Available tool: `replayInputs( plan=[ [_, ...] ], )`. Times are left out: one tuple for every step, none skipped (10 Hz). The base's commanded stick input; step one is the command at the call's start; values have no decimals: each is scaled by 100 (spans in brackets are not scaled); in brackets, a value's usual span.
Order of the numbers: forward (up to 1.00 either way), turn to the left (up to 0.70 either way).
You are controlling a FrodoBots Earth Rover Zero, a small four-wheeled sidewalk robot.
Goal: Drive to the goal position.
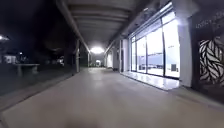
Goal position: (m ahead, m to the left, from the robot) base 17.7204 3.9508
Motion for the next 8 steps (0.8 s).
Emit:
replayInputs(
  plan=[
    [70,2],
    [70,2],
    [70,2],
    [70,2],
    [70,2],
    [70,2],
    [73,2],
    [85,2]
  ],
)
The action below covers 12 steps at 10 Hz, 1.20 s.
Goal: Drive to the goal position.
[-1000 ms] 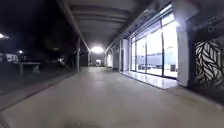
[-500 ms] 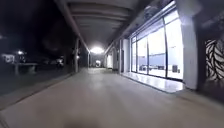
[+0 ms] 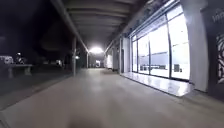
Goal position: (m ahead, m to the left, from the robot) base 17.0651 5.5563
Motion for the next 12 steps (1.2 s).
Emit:
replayInputs(
  plan=[
    [85,2],
    [85,2],
    [85,2],
    [85,2],
    [85,2],
    [85,10],
    [85,14],
    [85,15],
    [85,15],
    [85,5],
    [85,3],
    [100,2]
  ],
)
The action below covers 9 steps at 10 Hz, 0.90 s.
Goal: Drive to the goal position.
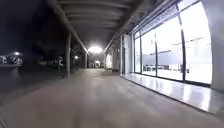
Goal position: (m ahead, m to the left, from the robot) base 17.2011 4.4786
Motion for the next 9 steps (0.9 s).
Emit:
replayInputs(
  plan=[
    [100,2],
    [100,2],
    [100,2],
    [100,2],
    [100,2],
    [100,2],
    [100,4],
    [100,8],
    [100,16]
  ],
)
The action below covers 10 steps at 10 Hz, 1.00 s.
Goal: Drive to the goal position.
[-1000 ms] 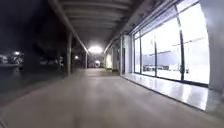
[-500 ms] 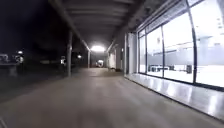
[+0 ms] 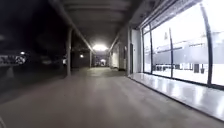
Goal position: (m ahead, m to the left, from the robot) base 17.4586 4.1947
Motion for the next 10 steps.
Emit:
replayInputs(
  plan=[
    [100,15],
    [100,10],
    [100,3],
    [100,2],
    [100,2],
    [100,2],
    [100,2],
    [100,2],
    [100,2],
    [100,2]
  ],
)
